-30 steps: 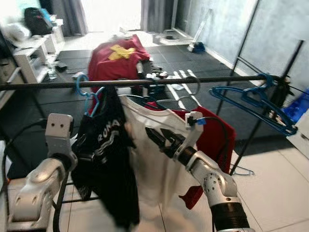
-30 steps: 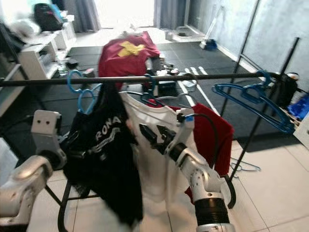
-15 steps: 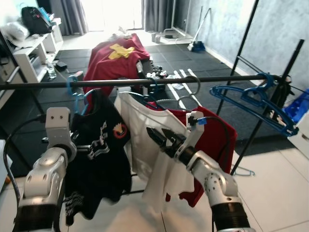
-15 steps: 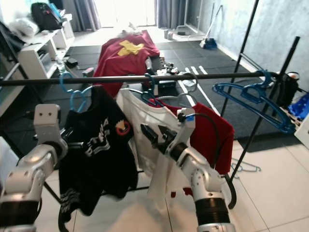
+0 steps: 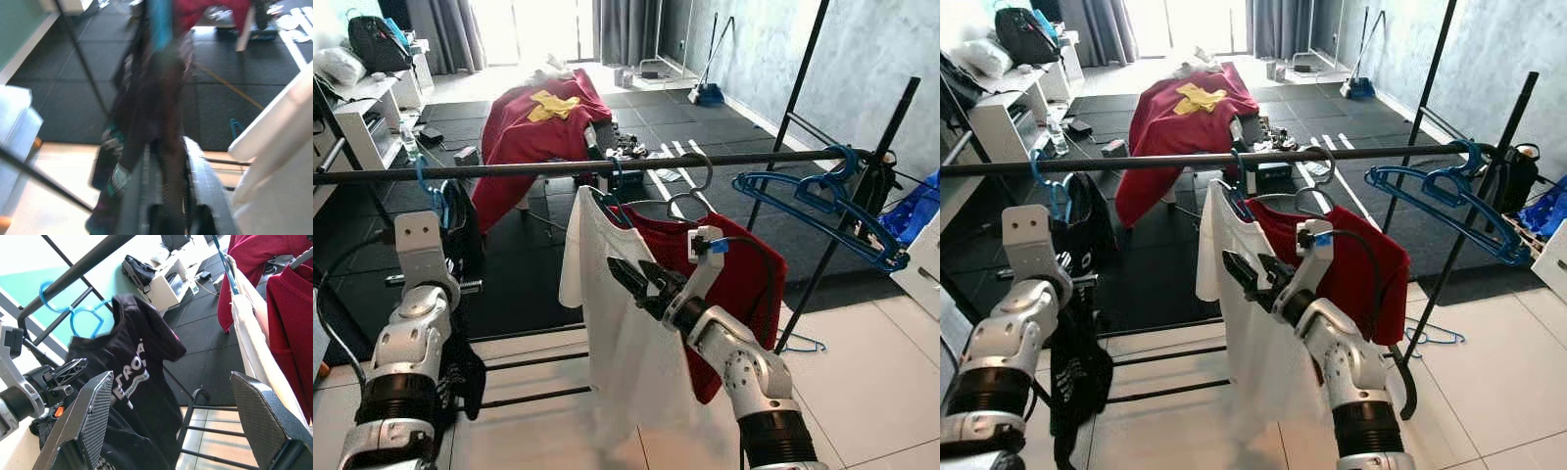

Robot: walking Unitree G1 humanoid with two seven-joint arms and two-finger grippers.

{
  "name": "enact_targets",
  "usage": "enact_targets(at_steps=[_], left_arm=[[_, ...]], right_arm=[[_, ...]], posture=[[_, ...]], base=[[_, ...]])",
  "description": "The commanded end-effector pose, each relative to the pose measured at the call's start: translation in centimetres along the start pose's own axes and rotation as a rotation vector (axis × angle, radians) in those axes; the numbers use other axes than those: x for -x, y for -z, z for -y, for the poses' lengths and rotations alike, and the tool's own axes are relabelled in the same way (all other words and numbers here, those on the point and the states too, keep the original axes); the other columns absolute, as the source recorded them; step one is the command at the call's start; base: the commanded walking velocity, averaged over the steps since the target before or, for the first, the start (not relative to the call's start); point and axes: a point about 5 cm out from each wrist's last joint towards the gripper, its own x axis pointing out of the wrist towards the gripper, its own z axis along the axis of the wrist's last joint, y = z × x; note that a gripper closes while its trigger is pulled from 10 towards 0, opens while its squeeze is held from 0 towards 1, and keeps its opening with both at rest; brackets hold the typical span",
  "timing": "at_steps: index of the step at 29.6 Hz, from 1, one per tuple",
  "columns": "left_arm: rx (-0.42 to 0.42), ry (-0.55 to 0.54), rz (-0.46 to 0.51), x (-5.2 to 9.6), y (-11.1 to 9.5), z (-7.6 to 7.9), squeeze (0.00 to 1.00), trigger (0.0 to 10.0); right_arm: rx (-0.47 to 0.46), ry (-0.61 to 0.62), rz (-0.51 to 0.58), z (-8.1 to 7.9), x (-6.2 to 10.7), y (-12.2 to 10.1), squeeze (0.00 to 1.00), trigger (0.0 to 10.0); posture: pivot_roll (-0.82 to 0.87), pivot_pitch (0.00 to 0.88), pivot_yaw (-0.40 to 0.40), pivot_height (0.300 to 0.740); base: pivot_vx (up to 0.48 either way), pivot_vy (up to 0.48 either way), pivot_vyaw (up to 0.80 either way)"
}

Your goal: Hang hanger

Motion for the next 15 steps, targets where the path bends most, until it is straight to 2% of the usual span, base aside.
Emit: enact_targets(at_steps=[1, 7, 8, 10, 11, 12, 13, 14, 15], left_arm=[[-0.034, 0.034, -0.010, -0.1, 0.3, 0.5, 1.00, 10.0], [-0.058, 0.037, 0.005, 0.3, 0.4, -0.2, 1.00, 10.0], [-0.088, 0.001, 0.026, 1.1, 0.5, -2.6, 1.00, 10.0], [-0.088, 0.001, 0.026, 1.1, 0.5, -2.6, 1.00, 10.0], [-0.100, -0.011, 0.031, 1.6, 0.5, -3.4, 1.00, 10.0], [-0.100, -0.011, 0.031, 1.6, 0.5, -3.4, 1.00, 10.0], [-0.124, -0.018, 0.032, 2.2, 0.5, -4.6, 1.00, 10.0], [-0.124, -0.018, 0.032, 2.2, 0.5, -4.6, 1.00, 10.0], [-0.153, -0.034, 0.032, 3.2, 0.6, -6.1, 1.00, 10.0]], right_arm=[[-0.002, 0.000, -0.001, -0.2, 0.0, 0.2, 0.00, 10.0], [-0.006, -0.008, -0.003, -0.4, -0.1, 0.3, 0.00, 10.0], [-0.009, -0.013, -0.003, -0.4, -0.2, 0.3, 0.00, 10.0], [-0.009, -0.013, -0.003, -0.4, -0.2, 0.3, 0.00, 10.0], [-0.010, -0.015, -0.002, -0.4, -0.1, 0.3, 0.00, 10.0], [-0.010, -0.015, -0.002, -0.4, -0.1, 0.3, 0.00, 10.0], [-0.013, -0.017, -0.002, -0.3, -0.2, 0.2, 0.00, 10.0], [-0.013, -0.017, -0.002, -0.3, -0.2, 0.2, 0.00, 10.0], [-0.014, -0.023, -0.003, -0.4, -0.2, 0.2, 0.00, 10.0]], posture=[[-0.12, 0.000, 0.014, 0.740], [-0.11, 0.000, 0.013, 0.740], [-0.11, 0.000, 0.014, 0.740], [-0.11, 0.000, 0.014, 0.740], [-0.11, 0.000, 0.014, 0.740], [-0.11, 0.000, 0.014, 0.740], [-0.09, 0.000, 0.009, 0.740], [-0.09, 0.000, 0.009, 0.740], [-0.08, 0.000, 0.005, 0.740]], base=[[0.000, 0.000, 0.00], [0.000, 0.000, 0.00], [0.000, 0.000, 0.00], [0.000, 0.000, 0.00], [0.000, 0.000, 0.00], [0.000, 0.000, 0.00], [0.000, 0.000, 0.00], [0.000, 0.000, 0.00], [0.000, 0.000, 0.00]])
